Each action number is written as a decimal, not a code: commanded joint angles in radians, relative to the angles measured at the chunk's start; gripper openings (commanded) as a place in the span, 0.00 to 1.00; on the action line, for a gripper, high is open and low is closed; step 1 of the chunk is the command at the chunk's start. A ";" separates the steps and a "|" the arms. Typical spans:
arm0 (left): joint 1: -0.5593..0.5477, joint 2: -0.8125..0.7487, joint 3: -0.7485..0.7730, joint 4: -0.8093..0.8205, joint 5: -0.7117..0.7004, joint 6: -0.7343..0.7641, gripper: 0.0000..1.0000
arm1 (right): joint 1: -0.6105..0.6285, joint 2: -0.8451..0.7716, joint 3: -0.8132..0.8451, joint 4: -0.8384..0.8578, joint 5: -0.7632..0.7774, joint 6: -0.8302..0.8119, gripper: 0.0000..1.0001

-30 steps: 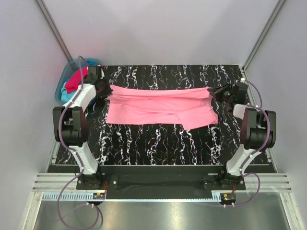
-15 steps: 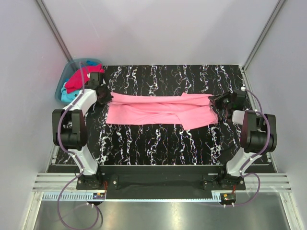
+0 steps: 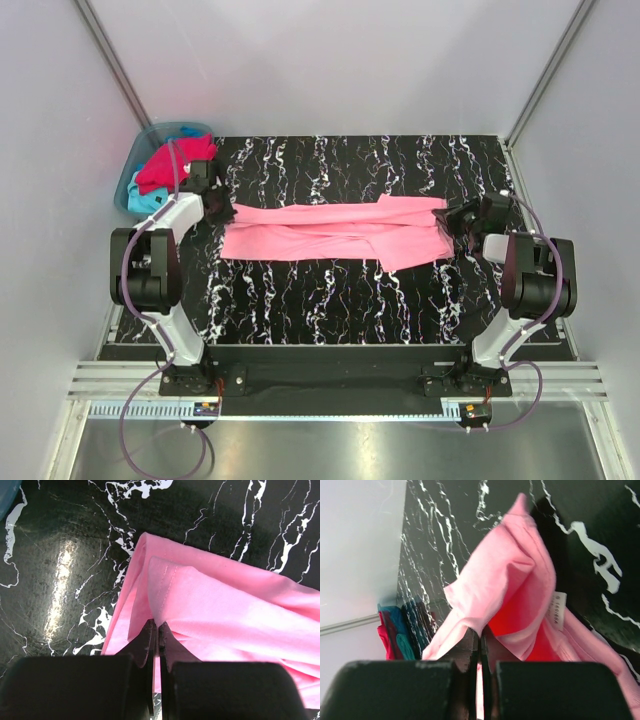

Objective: Fold and stack the t-shirts
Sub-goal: Fold the tshirt

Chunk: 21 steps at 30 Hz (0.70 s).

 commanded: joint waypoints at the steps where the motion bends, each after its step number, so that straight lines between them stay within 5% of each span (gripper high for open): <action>1: 0.004 -0.025 0.009 0.016 -0.069 0.004 0.00 | 0.005 -0.012 -0.019 -0.011 0.046 0.020 0.00; 10: 0.005 -0.003 0.020 -0.054 -0.142 -0.001 0.06 | 0.005 0.010 -0.048 -0.086 0.098 0.054 0.33; 13: 0.005 -0.003 0.027 -0.083 -0.157 -0.014 0.24 | 0.005 0.002 -0.031 -0.148 0.132 0.060 0.43; 15: 0.005 0.000 0.032 -0.091 -0.166 -0.024 0.46 | 0.005 -0.012 -0.030 -0.145 0.140 0.062 0.46; 21: 0.005 -0.032 0.046 -0.103 -0.177 -0.036 0.56 | 0.005 -0.124 -0.007 -0.095 0.152 0.051 0.49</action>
